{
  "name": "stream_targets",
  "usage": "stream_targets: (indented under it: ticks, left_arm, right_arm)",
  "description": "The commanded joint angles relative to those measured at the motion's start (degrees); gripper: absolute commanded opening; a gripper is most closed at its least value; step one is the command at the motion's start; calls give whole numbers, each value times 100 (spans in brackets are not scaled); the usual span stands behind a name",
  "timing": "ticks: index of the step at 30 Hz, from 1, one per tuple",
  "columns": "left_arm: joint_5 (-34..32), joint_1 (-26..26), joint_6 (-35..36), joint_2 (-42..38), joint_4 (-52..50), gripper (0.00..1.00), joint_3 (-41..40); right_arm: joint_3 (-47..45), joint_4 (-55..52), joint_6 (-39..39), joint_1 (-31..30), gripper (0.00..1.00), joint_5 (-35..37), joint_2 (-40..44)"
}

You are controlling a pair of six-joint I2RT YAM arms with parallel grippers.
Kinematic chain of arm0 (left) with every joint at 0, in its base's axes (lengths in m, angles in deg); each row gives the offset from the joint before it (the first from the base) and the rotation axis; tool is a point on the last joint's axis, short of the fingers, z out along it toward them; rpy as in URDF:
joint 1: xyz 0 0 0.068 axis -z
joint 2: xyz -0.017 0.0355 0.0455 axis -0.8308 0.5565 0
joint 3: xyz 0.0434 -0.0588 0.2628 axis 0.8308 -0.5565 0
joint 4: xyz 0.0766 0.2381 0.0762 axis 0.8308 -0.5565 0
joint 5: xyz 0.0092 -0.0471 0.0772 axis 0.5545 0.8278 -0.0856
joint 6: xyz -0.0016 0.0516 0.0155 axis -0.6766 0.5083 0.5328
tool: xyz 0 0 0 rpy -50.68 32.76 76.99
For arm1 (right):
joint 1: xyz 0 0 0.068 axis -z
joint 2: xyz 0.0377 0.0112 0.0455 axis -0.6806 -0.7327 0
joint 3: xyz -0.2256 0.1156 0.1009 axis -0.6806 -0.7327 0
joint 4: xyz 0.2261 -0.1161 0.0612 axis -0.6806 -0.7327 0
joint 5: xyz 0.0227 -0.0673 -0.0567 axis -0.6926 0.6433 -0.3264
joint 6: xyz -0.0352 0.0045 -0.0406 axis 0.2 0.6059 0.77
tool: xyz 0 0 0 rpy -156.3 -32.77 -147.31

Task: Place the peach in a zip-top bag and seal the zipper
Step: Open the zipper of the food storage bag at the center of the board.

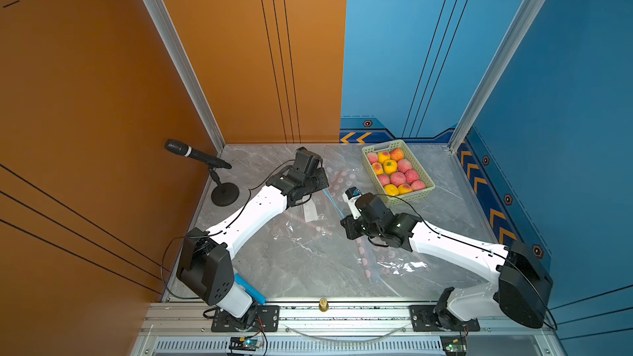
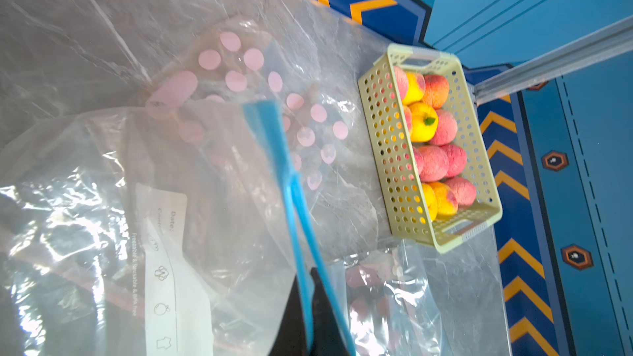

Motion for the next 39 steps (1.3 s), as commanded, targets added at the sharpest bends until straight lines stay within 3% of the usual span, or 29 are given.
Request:
stream_targets:
  ticks: [1, 3, 6, 7, 11, 16, 22, 31, 39]
  left_arm:
    - [-678, -164, 142, -224, 517, 0, 71]
    - [-664, -104, 166, -205, 527, 0, 46]
    - [-529, -27, 160, -125, 515, 0, -23]
    - [-476, -9, 162, -84, 514, 0, -46]
    - [-341, 39, 133, 9, 506, 0, -172]
    - [-191, 83, 225, 30, 475, 0, -189]
    - [97, 244, 375, 112, 489, 0, -86]
    - [805, 548, 511, 203, 548, 0, -130]
    - [880, 637, 442, 178, 577, 0, -194]
  right_arm:
    - [-149, -988, -13, -24, 15, -158, 66]
    - [-88, -900, -44, -10, 24, -167, 54]
    - [139, -808, -67, 56, 59, -126, 77]
    - [236, -803, -52, 90, 67, -149, 110]
    - [445, -728, -31, 296, 77, -415, 436]
    - [554, -781, -236, 772, 75, -586, 906]
    - [797, -773, -720, 1241, 62, -853, 880]
    - [1333, -759, -1007, 1133, 63, -636, 277]
    - [1705, -950, -977, 788, 61, -302, -176]
